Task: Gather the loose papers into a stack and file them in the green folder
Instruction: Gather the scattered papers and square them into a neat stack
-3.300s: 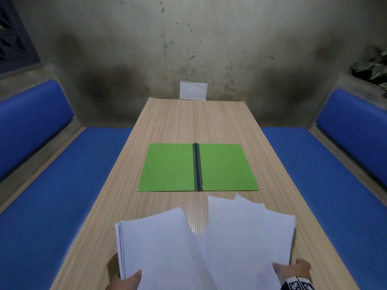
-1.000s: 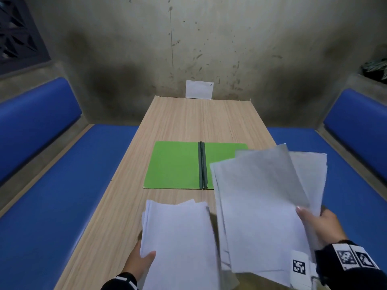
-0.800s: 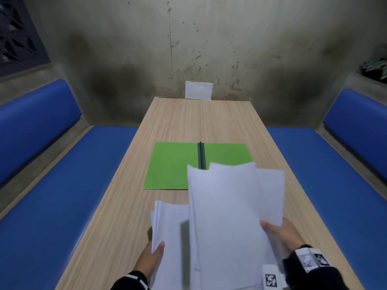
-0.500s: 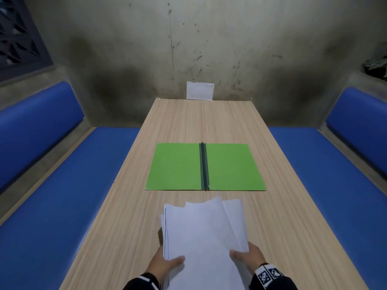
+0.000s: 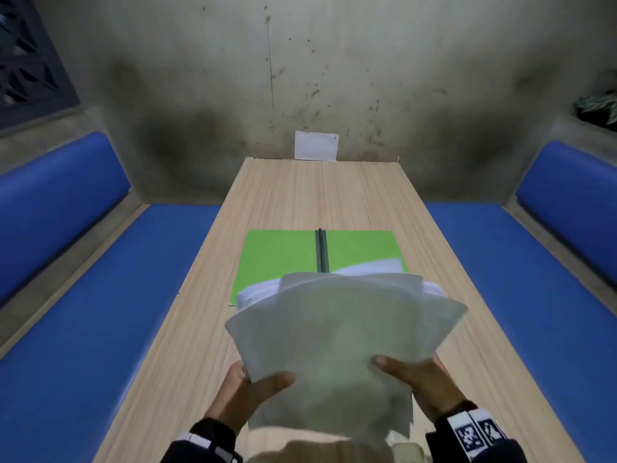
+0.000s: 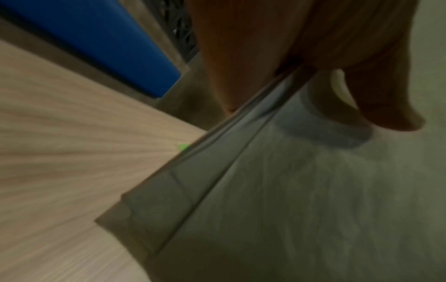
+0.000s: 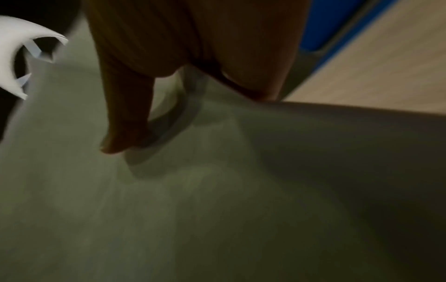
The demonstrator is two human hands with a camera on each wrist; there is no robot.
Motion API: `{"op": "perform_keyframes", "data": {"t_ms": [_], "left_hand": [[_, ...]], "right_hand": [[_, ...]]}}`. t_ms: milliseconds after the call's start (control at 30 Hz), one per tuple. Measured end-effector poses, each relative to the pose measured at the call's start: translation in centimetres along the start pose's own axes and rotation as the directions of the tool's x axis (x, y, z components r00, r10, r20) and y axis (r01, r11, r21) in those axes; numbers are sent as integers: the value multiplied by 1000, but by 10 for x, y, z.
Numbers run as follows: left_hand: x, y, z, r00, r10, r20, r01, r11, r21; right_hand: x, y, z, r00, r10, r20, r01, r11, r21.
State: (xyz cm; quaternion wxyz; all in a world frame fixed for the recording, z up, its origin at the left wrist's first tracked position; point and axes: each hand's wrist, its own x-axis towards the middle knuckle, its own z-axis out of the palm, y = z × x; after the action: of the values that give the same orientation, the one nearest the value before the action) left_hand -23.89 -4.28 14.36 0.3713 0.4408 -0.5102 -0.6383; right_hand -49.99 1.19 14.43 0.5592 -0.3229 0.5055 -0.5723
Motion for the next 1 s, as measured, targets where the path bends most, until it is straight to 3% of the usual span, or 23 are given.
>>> {"op": "perform_keyframes", "data": {"t_ms": [133,300,433,567,700,1000], "left_hand": [[-1,21,8,982,182,-55,-177,980,89],[0,25,11,960,271,-76,-275,960,-47],[1,33,24,929,305,-211,-328,941,-80],[1,45,42,872,301,-385,-338,941,-29],[3,55,52,839,294,-458,-315,949,33],[-11,63,49,805,485,-340,-424,873,241]], "right_hand": [[-6,-29,18,994,-106,30,108,990,-87],[-10,-35,23,968,-239,-82,232,969,-88],[-10,-39,29,945,-285,-163,274,958,-84],[-7,-46,41,877,-379,-296,335,923,-188],[-6,-50,49,841,-394,-372,344,918,-197],[0,-51,44,815,-323,-481,297,946,-132]]}}
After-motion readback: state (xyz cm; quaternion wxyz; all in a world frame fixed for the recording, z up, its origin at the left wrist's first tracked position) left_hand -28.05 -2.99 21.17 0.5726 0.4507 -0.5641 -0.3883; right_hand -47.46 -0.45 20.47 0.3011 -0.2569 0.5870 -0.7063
